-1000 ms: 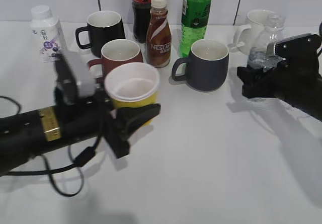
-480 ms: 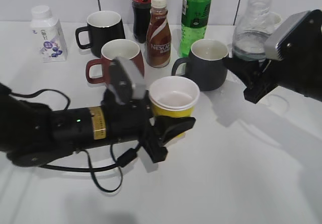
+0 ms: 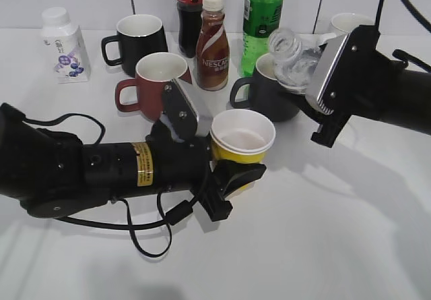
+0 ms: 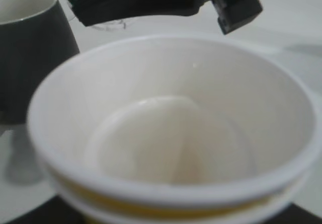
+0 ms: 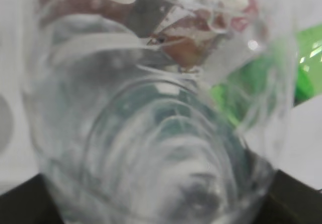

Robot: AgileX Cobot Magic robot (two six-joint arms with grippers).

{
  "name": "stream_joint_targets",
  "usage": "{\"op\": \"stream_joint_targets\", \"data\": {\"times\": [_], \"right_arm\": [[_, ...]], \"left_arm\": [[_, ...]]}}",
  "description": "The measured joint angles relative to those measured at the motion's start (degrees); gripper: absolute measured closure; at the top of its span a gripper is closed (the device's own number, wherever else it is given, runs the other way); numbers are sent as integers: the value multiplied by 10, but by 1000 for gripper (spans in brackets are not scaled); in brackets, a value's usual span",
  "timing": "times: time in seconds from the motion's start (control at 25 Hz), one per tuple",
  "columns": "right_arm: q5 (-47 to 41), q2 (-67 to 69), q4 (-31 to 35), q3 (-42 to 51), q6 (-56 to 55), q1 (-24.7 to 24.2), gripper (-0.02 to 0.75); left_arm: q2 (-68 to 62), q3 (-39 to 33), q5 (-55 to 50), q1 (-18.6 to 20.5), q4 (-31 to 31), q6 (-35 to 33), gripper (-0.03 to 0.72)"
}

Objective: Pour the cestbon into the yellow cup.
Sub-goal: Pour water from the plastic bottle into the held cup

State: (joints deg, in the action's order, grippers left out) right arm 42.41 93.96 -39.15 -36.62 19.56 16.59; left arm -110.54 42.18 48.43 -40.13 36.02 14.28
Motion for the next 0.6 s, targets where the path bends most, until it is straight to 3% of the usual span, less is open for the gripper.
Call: {"op": "stream_joint_targets", "data": {"times": [0.6], "right_arm": [[-20, 0, 40, -4, 227, 1, 272]], "left_arm": [[17, 0, -8, 0, 26, 19, 318]]}}
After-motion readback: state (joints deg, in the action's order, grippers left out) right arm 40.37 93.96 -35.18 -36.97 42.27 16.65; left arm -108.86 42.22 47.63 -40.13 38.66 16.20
